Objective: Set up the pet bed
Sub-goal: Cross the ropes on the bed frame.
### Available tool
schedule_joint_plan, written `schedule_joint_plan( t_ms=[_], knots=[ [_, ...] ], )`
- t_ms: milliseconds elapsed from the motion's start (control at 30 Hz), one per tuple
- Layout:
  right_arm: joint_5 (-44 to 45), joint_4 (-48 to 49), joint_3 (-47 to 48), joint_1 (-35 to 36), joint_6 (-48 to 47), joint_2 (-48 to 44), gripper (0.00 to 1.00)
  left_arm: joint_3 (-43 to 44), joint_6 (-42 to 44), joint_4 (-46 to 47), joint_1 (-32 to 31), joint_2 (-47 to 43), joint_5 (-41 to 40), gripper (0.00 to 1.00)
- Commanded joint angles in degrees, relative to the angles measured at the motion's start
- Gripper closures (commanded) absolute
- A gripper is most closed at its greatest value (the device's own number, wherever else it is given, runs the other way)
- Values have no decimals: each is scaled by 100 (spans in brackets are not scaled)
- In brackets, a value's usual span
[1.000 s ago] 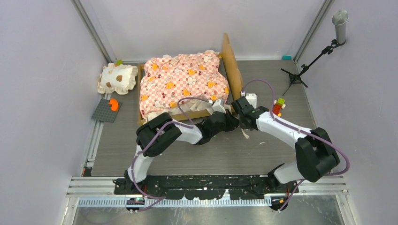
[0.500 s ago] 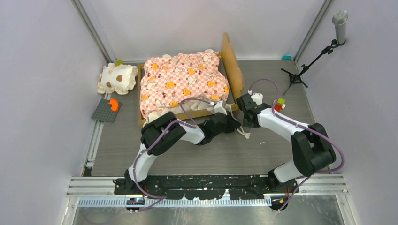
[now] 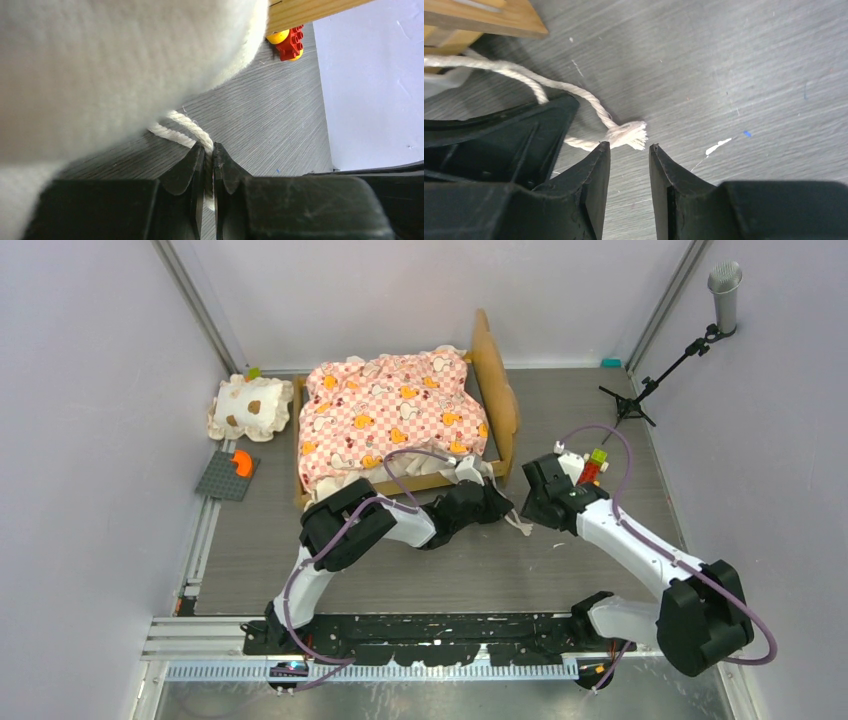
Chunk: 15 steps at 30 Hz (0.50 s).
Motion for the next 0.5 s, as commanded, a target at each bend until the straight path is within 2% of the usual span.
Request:
schedule_joint_plan(
  t_ms=[0, 267, 467],
  knots=[
    [-393, 130, -247, -223, 711, -14, 59, 34, 64, 200, -5, -72, -30, 88],
    [-907, 640, -304, -634, 832, 749, 56, 32, 112, 211, -14, -68, -21, 89],
    [-945, 776, -298, -666, 856, 1132, 56, 29, 117, 242, -14, -46, -17, 89]
  ],
)
